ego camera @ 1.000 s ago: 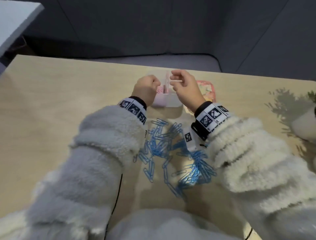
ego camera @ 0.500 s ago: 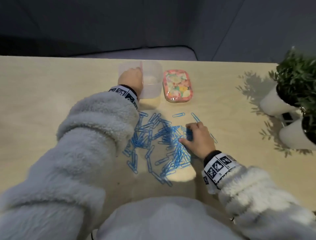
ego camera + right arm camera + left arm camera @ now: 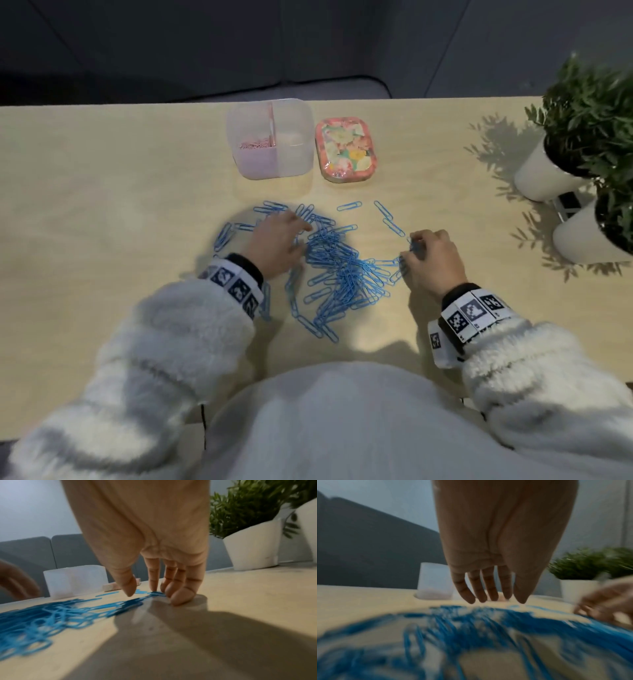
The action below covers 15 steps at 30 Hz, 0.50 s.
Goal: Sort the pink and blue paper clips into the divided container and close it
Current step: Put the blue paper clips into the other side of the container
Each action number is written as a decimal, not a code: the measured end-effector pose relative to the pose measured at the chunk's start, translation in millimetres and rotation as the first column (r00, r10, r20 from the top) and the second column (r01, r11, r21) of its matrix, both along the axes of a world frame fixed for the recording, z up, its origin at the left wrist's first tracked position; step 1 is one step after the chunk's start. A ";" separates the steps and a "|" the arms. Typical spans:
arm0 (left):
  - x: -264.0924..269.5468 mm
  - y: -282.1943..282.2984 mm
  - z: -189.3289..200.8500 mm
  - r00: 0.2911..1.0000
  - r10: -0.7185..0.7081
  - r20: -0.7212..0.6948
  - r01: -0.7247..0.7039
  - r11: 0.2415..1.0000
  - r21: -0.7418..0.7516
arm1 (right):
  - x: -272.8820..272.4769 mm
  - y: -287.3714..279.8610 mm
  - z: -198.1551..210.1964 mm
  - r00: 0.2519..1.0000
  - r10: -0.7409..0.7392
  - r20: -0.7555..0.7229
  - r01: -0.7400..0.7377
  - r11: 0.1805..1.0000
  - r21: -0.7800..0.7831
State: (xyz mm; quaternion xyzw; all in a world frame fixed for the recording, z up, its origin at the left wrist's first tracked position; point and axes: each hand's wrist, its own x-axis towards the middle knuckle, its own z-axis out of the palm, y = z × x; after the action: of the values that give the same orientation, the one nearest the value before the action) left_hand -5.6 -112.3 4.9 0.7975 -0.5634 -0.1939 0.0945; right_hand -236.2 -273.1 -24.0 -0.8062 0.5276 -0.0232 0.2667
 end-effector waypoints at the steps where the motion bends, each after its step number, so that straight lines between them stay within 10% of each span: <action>1: -13.0 5.1 -6.9 0.997 -0.079 0.022 0.078 0.996 0.050 | 2.8 3.8 -2.6 0.999 0.025 0.043 -0.026 0.999 0.025; 9: -31.3 44.1 -13.5 0.984 -0.171 0.043 0.166 0.980 0.108 | 31.9 26.9 -0.8 0.949 0.290 0.127 -0.293 0.956 0.003; 15: 30.3 39.9 -10.5 0.938 0.341 -0.066 -0.345 0.934 -0.087 | 57.3 -26.3 8.6 1.000 -0.014 0.012 0.015 0.993 -0.121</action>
State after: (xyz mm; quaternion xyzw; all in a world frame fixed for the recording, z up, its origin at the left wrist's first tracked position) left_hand 24.7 -72.5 -5.6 0.8729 -0.4219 -0.1665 0.1797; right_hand -178.9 -299.4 -15.4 -0.8169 0.5295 -0.0616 0.2201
